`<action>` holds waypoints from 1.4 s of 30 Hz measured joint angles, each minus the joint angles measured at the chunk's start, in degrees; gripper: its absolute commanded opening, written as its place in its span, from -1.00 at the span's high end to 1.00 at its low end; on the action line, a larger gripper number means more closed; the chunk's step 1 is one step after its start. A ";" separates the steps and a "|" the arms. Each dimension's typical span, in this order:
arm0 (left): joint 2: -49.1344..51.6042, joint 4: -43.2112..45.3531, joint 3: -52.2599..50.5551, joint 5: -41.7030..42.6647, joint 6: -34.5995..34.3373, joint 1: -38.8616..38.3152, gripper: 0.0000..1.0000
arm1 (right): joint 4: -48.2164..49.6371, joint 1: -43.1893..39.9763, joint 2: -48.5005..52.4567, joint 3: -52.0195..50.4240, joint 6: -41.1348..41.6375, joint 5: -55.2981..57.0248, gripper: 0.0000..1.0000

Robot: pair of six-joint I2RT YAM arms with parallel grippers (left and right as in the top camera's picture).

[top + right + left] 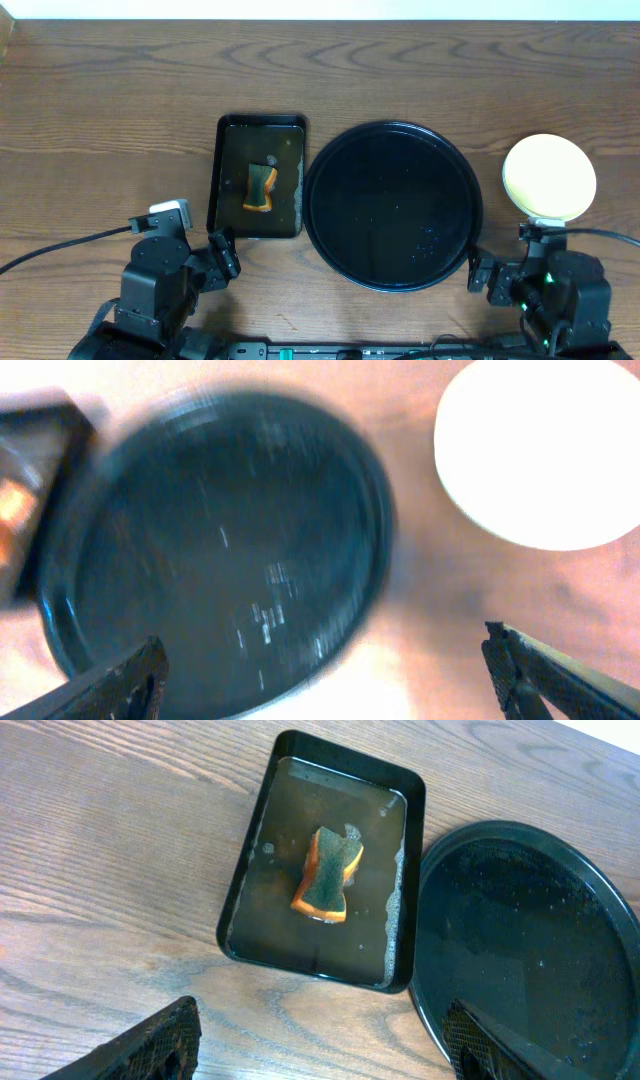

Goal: Clean dirty plates on tray and stack at the side

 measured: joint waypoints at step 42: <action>0.00 0.04 -0.15 -0.17 0.00 0.00 -0.58 | 54.07 -0.28 -22.21 -40.61 -6.80 -0.44 -0.99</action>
